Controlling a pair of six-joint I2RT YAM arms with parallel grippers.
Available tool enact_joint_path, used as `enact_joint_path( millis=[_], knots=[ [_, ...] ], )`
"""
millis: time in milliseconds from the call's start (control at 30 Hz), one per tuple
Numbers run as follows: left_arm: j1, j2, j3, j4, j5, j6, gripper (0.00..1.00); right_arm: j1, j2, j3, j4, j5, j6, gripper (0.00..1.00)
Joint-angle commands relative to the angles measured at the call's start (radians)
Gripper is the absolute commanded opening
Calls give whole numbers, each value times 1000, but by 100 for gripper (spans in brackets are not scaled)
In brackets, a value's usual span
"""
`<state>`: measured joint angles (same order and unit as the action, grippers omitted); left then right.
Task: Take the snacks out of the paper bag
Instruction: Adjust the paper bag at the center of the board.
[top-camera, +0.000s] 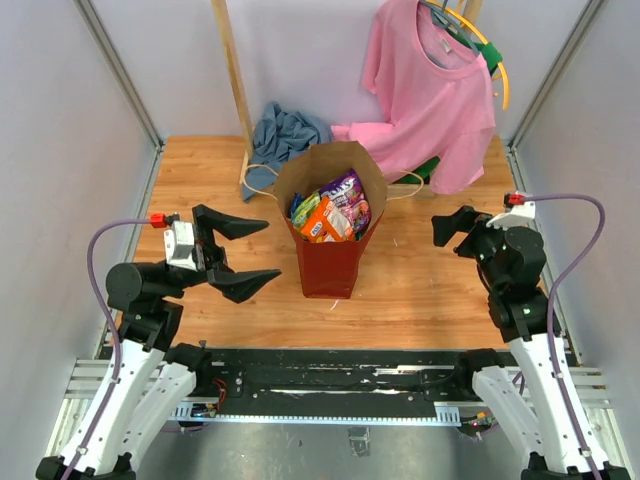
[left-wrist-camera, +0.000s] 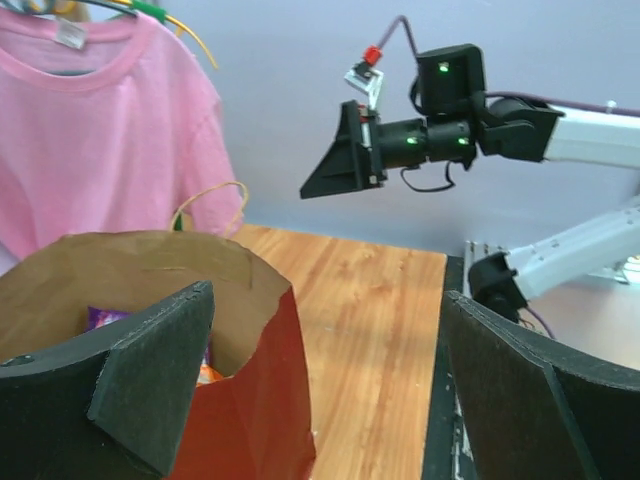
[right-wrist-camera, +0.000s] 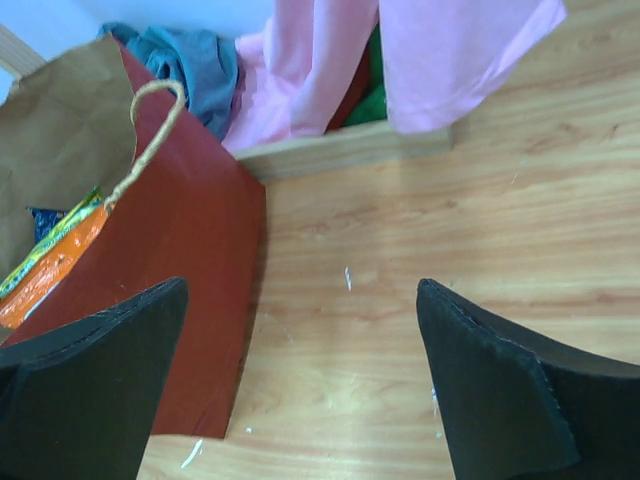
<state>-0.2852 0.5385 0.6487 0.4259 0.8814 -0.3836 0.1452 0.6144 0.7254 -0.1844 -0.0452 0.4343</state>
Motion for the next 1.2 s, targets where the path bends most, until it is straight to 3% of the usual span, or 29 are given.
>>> enact_joint_path(
  millis=[0, 67, 167, 233, 300, 433, 567, 800, 1033, 1167],
  knots=[
    [-10, 5, 56, -54, 136, -3, 99, 22, 5, 41, -93, -41, 68, 99],
    [-12, 30, 56, 2, 197, -18, 100, 24, 16, 47, -101, -62, 73, 98],
    [-13, 70, -9, 362, 237, -242, 100, 27, 37, 57, -103, -92, 66, 98],
    [-14, 126, -4, 464, 207, -330, 100, 36, 59, 86, -143, -70, 68, 99],
    [-15, 168, 48, 288, 111, -263, 100, 59, 79, 129, -188, -57, 52, 99],
    [-16, 265, 259, -218, -360, -92, 100, 162, 94, 184, -192, 14, 18, 98],
    [-17, 374, 457, -486, -595, -22, 100, 253, 147, 269, -215, 91, -19, 99],
    [-17, 447, 516, -586, -884, -55, 96, 310, 267, 376, -234, 145, -47, 99],
    [-17, 403, 423, -615, -1015, -40, 96, 310, 333, 384, -172, 186, -21, 100],
    [-17, 371, 367, -580, -1004, -42, 96, 310, 352, 377, -122, 162, -14, 98]
  ],
)
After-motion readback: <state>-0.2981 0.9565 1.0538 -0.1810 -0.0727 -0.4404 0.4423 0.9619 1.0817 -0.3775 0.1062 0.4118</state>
